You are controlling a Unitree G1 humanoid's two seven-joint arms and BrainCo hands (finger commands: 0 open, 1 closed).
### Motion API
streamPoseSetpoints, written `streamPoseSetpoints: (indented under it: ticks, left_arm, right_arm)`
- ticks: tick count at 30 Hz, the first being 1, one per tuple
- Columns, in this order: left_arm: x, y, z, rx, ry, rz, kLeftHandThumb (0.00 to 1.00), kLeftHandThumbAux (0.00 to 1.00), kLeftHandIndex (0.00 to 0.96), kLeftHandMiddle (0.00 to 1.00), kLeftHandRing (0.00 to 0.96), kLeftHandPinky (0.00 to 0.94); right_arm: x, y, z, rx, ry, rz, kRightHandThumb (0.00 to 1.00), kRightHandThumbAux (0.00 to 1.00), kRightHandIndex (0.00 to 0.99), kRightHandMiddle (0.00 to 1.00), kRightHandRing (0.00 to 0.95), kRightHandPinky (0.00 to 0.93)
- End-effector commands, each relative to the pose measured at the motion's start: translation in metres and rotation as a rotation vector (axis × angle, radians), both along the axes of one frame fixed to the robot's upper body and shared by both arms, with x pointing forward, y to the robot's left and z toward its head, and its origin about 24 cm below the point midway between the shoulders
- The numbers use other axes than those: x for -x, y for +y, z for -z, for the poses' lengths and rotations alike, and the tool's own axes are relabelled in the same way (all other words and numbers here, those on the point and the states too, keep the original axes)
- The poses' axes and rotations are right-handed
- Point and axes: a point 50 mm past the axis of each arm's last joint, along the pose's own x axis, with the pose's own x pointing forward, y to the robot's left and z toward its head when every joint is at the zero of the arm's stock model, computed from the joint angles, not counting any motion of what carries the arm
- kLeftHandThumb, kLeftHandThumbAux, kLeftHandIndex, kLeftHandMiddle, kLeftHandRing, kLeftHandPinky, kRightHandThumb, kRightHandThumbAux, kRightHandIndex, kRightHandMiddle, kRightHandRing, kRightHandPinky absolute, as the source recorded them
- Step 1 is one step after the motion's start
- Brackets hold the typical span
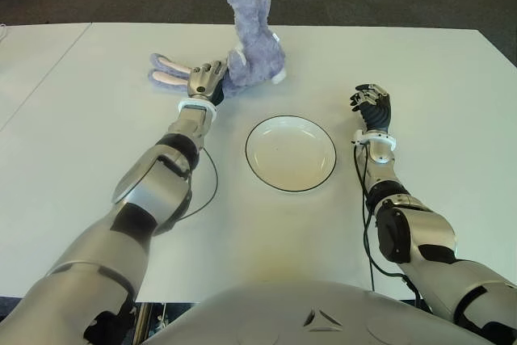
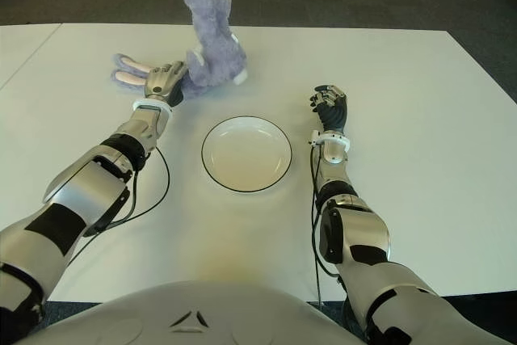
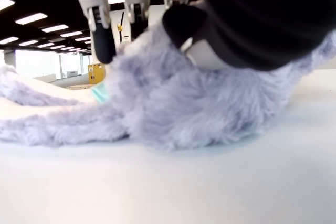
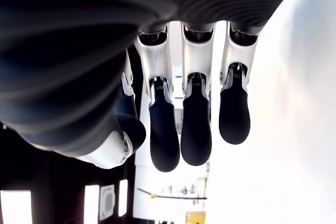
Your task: Put the doll into the plate.
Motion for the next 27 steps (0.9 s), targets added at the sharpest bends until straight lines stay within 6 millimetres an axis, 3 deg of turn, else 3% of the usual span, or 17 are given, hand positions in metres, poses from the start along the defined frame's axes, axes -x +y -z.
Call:
streamPoseSetpoints:
  ticks: [1, 7, 12, 19, 27]
  left_arm:
    - [0.025, 0.022, 0.041, 0.032, 0.180, -0.084, 0.849, 0.669, 0.395, 0.534, 0.769, 0.784]
    - [0.021, 0.021, 0.034, 0.062, 0.161, -0.063, 0.850, 0.669, 0.395, 0.531, 0.764, 0.754]
    - [0.012, 0.015, 0.020, 0.077, 0.089, -0.022, 0.851, 0.669, 0.395, 0.532, 0.771, 0.790]
    - [0.008, 0.015, 0.011, -0.007, 0.045, 0.040, 0.851, 0.668, 0.394, 0.529, 0.768, 0.746]
    - [0.005, 0.017, 0.003, -0.040, -0.018, 0.080, 0.851, 0.668, 0.396, 0.541, 0.780, 0.775]
  right_arm:
    - [0.087, 0.010, 0.100, -0.101, 0.443, 0.038, 0.694, 0.727, 0.427, 0.598, 0.600, 0.581]
    - [0.087, 0.011, 0.101, -0.101, 0.448, 0.030, 0.693, 0.727, 0.426, 0.585, 0.585, 0.552]
    - [0.086, 0.012, 0.101, -0.107, 0.445, 0.026, 0.691, 0.728, 0.425, 0.575, 0.581, 0.550]
    - [0.086, 0.014, 0.101, -0.104, 0.452, 0.013, 0.687, 0.729, 0.424, 0.565, 0.571, 0.526]
    - [0.085, 0.015, 0.101, -0.110, 0.453, 0.004, 0.687, 0.728, 0.424, 0.575, 0.578, 0.544]
